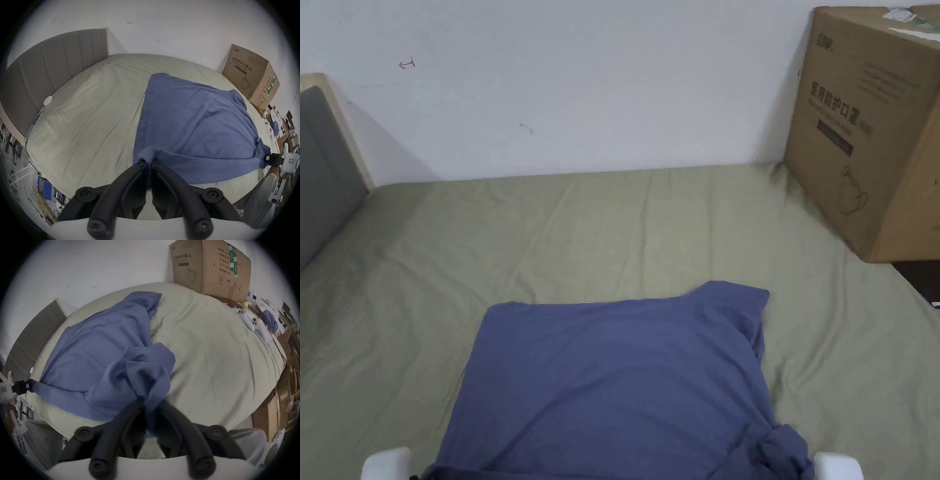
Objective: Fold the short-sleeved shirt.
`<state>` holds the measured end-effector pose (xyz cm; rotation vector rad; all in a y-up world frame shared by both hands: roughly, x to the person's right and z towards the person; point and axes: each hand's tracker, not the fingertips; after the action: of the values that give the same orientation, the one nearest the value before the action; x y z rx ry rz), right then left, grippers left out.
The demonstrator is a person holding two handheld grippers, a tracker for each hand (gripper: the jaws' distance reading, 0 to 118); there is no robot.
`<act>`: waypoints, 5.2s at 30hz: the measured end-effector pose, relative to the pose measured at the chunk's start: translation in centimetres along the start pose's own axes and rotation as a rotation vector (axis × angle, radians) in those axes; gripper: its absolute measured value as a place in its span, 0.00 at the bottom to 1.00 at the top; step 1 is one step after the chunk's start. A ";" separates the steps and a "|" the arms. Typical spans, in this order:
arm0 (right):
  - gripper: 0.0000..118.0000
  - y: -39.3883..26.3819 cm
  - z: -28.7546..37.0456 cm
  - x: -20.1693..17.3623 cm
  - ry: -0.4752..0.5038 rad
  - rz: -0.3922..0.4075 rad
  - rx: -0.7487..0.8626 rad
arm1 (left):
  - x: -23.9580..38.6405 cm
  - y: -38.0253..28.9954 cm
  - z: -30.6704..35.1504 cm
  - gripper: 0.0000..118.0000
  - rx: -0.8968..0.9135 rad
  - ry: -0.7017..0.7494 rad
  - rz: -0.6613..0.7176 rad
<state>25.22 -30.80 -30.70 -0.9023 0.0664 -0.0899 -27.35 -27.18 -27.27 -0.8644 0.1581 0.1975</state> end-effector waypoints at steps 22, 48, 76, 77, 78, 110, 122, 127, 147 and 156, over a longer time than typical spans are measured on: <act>0.07 16.5 -7.5 -2.3 -0.015 0.025 0.110 | 2.2 14.2 -11.5 0.04 0.020 0.000 -0.006; 0.83 19.3 6.5 -5.4 -0.046 0.145 0.539 | 5.8 18.5 2.2 0.73 0.331 -0.124 0.049; 0.00 14.7 18.8 -8.1 -0.066 0.159 0.849 | 9.7 12.3 12.0 0.00 0.596 -0.084 -0.107; 0.00 14.7 18.8 -8.1 -0.064 0.159 0.847 | 9.4 12.5 11.4 0.00 0.557 -0.077 -0.102; 0.00 14.8 18.6 -8.1 -0.061 0.161 0.843 | 8.9 12.7 10.6 0.00 0.522 -0.076 -0.097; 0.00 15.5 8.1 -4.7 -0.061 0.086 0.523 | 1.3 8.0 -11.2 0.04 -0.166 0.004 0.080; 0.86 9.8 -7.1 -1.2 0.036 -0.135 -0.065 | 2.2 10.0 -7.2 0.04 -0.052 -0.047 0.002; 0.15 8.7 -8.3 -1.6 0.004 -0.102 -0.078 | 2.0 9.3 -7.2 0.04 -0.067 -0.039 0.004; 0.06 3.0 -0.2 3.5 0.007 -0.160 -0.040 | -0.9 1.1 -2.4 0.04 -0.131 -0.018 0.058; 0.06 1.4 -2.4 3.3 -0.057 -0.129 -0.128 | -0.3 -0.2 -4.8 0.04 -0.214 0.036 0.075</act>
<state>28.36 -32.14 -33.34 -1.0360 -0.0399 -0.1810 -27.91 -30.97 -30.10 -1.0761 0.2059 0.2722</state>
